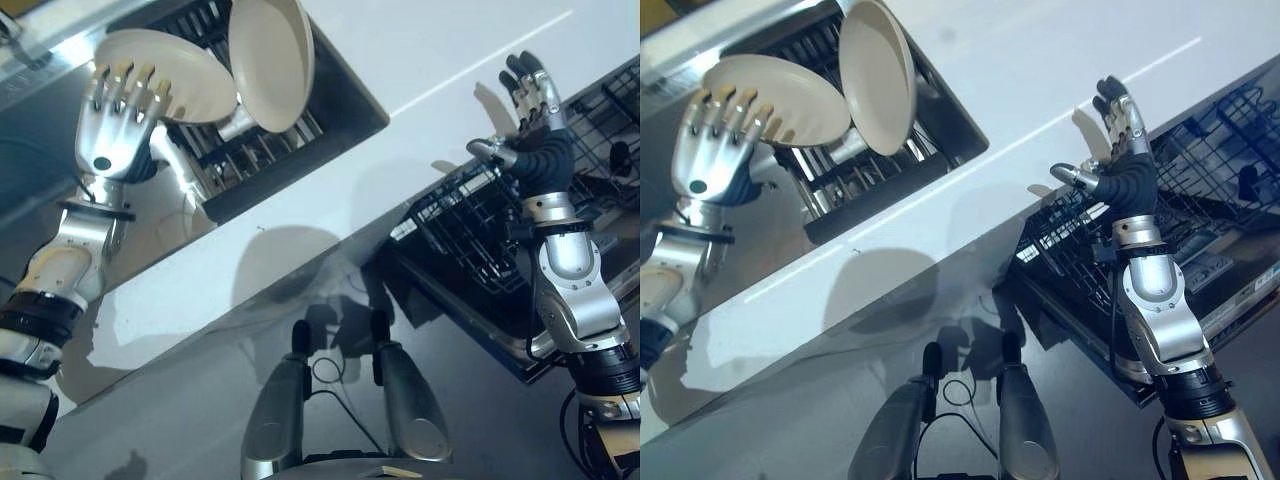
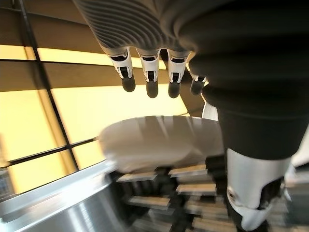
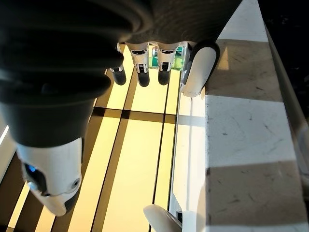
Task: Pick up plates and place into dishwasher.
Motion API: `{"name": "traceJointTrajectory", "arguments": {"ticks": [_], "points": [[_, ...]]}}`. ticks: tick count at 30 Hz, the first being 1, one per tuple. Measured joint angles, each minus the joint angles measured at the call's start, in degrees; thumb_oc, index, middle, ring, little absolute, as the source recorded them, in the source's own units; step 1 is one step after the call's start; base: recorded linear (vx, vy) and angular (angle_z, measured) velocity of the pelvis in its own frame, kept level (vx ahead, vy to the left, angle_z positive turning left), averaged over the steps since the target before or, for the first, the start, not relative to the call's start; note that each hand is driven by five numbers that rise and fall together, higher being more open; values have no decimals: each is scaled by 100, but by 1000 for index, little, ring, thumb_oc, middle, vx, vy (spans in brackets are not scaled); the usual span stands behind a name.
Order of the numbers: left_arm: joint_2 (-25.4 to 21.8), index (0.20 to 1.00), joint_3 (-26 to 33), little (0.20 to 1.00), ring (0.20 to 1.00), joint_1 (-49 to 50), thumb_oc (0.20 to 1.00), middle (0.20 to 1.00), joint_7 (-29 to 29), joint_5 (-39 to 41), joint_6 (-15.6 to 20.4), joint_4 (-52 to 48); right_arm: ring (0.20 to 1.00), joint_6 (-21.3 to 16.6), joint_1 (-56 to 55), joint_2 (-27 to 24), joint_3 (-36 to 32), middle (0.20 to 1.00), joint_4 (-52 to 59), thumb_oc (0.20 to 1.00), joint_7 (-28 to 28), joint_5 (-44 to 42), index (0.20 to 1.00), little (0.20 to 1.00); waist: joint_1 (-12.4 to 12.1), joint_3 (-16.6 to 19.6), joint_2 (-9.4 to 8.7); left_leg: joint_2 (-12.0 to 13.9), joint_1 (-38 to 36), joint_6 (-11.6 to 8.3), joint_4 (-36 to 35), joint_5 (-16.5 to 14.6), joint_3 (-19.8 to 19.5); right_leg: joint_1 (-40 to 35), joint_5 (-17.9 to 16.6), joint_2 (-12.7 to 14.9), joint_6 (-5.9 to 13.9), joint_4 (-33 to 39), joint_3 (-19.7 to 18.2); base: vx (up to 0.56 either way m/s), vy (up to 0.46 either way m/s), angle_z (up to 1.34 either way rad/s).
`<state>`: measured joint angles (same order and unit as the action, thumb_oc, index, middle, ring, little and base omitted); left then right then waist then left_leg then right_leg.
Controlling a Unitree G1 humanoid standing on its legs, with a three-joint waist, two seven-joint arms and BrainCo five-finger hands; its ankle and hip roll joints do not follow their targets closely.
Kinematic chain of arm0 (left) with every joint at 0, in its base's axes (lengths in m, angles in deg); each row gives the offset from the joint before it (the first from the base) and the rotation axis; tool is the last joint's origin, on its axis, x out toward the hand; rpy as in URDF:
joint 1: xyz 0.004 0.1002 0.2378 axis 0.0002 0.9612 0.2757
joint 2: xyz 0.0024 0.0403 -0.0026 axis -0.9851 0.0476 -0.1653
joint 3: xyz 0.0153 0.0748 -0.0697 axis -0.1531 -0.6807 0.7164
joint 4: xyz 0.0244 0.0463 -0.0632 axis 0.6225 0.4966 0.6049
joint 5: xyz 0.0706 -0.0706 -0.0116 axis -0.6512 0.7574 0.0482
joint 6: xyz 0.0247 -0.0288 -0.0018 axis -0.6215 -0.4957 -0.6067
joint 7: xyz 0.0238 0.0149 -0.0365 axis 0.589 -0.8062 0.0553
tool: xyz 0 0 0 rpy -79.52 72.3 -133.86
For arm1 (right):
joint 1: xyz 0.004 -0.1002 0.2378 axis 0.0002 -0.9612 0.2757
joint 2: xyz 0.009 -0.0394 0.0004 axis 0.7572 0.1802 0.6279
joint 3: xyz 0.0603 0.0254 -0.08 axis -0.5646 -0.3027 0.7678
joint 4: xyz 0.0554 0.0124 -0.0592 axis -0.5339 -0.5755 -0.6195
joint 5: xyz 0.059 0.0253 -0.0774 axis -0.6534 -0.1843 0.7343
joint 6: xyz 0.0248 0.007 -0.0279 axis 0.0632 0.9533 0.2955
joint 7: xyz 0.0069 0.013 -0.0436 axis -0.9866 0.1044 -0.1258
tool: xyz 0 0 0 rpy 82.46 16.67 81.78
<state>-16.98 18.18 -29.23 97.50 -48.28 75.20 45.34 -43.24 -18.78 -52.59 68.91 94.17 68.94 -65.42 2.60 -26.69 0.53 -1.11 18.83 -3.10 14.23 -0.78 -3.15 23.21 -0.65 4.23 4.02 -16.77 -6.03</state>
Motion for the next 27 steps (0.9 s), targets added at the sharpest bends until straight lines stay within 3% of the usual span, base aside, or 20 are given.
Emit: {"name": "traceJointTrajectory", "arguments": {"ticks": [6,9,20,27], "points": [[-5,1000,-85,1000,1000,-109,1000,1000,663,108,-586,118,1000,-3,45,14,14,1000,8,1000,96,128,1000,1000,6,-12,-17,-5,-9,27,-79,25,19,-7,-41,13,5,110,-16,7,23,-1],[-5,1000,-84,1000,1000,-201,1000,1000,766,70,-601,114,1000,4,75,59,21,1000,-13,1000,118,172,1000,1000,8,-13,-16,-6,-9,26,-78,30,17,-7,-38,16,9,106,-10,-7,29,0],[-5,1000,-348,1000,1000,-350,1000,1000,-80,-33,-710,256,1000,143,348,119,59,1000,-5,1000,91,222,1000,1000,128,-59,69,-67,2,66,-160,63,19,66,-35,89,27,65,-12,-14,71,0],[18,1000,-993,1000,1000,-769,1000,1000,-389,-37,-824,874,1000,187,787,-71,282,1000,-37,1000,75,222,1000,1000,277,-80,107,-111,149,64,-139,130,116,277,-56,117,47,-25,-99,-9,103,-3]]}}
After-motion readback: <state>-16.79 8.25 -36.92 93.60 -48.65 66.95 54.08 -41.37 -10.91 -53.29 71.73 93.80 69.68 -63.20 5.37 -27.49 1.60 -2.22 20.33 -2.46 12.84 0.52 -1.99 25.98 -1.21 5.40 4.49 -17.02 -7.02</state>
